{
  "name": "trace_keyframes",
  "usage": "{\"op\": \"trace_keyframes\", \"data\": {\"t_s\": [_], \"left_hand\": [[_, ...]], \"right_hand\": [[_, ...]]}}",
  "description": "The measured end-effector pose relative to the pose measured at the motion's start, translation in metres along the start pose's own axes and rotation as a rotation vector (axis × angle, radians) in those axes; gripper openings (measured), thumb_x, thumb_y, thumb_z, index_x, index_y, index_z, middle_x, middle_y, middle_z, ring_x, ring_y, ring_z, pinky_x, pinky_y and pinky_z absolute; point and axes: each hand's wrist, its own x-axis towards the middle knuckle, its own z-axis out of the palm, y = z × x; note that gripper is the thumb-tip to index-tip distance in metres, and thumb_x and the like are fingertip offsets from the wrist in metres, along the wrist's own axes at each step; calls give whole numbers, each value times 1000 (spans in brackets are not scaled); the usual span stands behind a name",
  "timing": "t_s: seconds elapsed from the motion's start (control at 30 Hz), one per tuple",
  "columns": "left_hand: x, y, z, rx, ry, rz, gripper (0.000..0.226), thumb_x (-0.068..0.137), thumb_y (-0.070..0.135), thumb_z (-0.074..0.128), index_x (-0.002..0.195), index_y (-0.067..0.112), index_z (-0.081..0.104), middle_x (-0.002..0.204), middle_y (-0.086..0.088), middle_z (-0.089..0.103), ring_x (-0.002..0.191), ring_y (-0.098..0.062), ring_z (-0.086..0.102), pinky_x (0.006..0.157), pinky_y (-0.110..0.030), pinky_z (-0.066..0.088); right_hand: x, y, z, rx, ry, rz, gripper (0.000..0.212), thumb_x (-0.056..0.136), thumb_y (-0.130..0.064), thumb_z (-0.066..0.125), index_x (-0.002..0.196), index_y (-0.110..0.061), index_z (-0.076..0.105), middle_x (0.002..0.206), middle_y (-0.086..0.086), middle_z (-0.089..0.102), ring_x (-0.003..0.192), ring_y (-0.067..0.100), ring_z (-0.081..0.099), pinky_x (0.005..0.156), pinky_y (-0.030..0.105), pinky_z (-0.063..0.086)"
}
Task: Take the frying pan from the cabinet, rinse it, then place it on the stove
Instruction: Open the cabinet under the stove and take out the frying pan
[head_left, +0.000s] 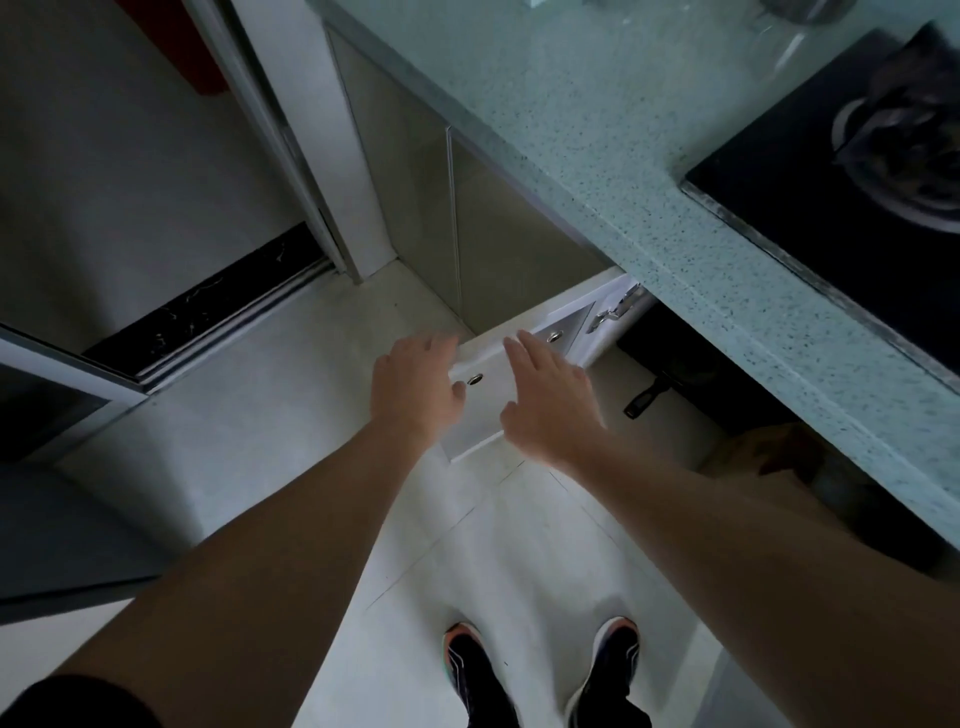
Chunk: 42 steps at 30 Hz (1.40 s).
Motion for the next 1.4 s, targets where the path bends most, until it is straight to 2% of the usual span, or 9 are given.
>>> {"op": "trace_keyframes", "data": {"t_s": [0.1, 0.23, 0.43, 0.67, 0.83, 0.93, 1.2, 1.3, 1.4], "left_hand": [[-11, 22, 2, -69, 109, 219, 50, 73, 14, 68, 123, 11, 60, 114, -10, 66, 107, -35, 60, 83, -45, 51], [-22, 64, 9, -150, 73, 310, 50, 76, 13, 65, 125, 7, 60, 120, -11, 65, 118, -32, 57, 87, -48, 53], [-36, 109, 30, -218, -104, 171, 45, 88, 17, 54, 133, 20, 55, 126, -4, 62, 121, -23, 53, 98, -37, 45], [-20, 159, 58, -166, -252, 147, 41, 90, 24, 53, 130, 21, 55, 131, -2, 59, 124, -23, 51, 99, -36, 45], [-2, 177, 131, -274, -285, 112, 29, 90, 23, 54, 117, 19, 64, 117, 1, 67, 107, -21, 61, 84, -26, 45], [18, 175, 193, -310, -311, 139, 35, 92, 23, 54, 126, 19, 59, 124, 0, 64, 114, -20, 60, 90, -25, 45], [82, 147, 349, -302, -348, 188, 43, 91, 31, 51, 134, 27, 51, 132, -1, 58, 116, -23, 58, 98, -35, 47], [107, 137, 396, -279, -351, 225, 44, 92, 34, 51, 136, 30, 48, 133, -1, 56, 108, -23, 61, 90, -35, 52], [135, 133, 436, -314, -332, 245, 45, 92, 32, 52, 136, 29, 48, 128, -3, 57, 99, -23, 63, 85, -30, 53]], "right_hand": [[-20, 29, 3, 99, -61, 144, 60, 84, -17, 52, 141, -13, 35, 149, 1, 35, 136, 24, 37, 105, 41, 38], [-42, 69, 6, 175, -120, 303, 54, 85, -22, 51, 138, -17, 39, 141, 1, 41, 128, 25, 46, 97, 39, 45], [-69, 116, 13, 288, -160, 414, 54, 88, -24, 51, 141, -19, 40, 149, 1, 35, 135, 21, 41, 105, 38, 41], [-81, 177, 21, 407, -163, 501, 51, 88, -27, 51, 138, -18, 43, 141, 3, 50, 128, 24, 48, 101, 37, 42], [-66, 224, 67, 477, -184, 568, 55, 89, -27, 47, 143, -23, 39, 146, 3, 45, 130, 26, 45, 98, 33, 41], [-44, 254, 112, 524, -155, 629, 52, 92, -26, 51, 142, -18, 40, 140, 9, 50, 121, 28, 52, 88, 30, 42], [39, 321, 220, 512, -17, 743, 36, 97, -18, 47, 130, -4, 52, 131, 14, 56, 117, 29, 56, 94, 34, 46], [76, 345, 261, 673, 85, 801, 34, 96, -20, 50, 124, -1, 56, 117, 15, 60, 100, 26, 57, 83, 33, 46], [110, 368, 295, 920, 205, 895, 39, 94, -27, 54, 125, -3, 55, 108, 12, 56, 99, 27, 56, 92, 37, 51]]}}
